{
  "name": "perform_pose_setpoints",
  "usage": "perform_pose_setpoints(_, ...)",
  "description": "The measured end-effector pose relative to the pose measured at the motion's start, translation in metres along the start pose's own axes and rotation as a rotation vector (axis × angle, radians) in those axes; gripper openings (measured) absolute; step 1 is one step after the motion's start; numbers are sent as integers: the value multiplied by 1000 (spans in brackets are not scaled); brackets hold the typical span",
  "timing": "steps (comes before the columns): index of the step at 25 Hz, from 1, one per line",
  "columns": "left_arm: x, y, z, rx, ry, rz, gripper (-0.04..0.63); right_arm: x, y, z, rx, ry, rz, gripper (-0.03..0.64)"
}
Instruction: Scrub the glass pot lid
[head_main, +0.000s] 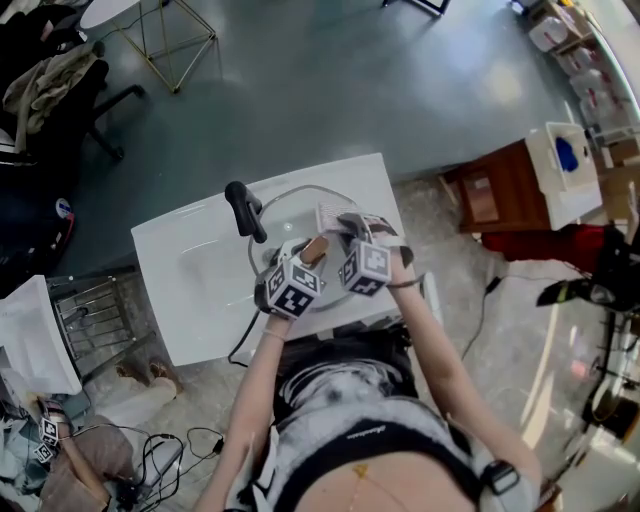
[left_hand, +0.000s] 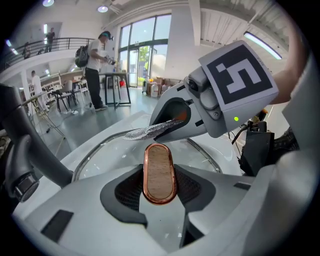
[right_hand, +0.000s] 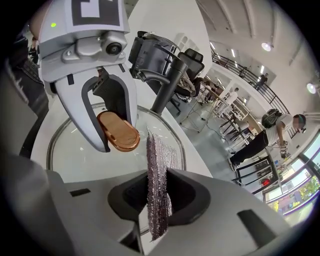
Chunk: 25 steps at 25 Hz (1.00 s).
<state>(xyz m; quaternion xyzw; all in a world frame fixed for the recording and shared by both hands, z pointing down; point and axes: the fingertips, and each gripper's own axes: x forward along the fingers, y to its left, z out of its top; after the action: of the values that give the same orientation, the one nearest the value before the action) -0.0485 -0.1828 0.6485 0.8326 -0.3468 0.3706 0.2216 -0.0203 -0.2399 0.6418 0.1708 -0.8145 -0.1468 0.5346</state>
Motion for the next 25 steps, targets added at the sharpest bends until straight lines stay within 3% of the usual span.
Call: perform_pose_setpoints(25, -1, 1, 1, -2, -7, 2, 172, -25, 35, -19, 152, 1, 11, 77)
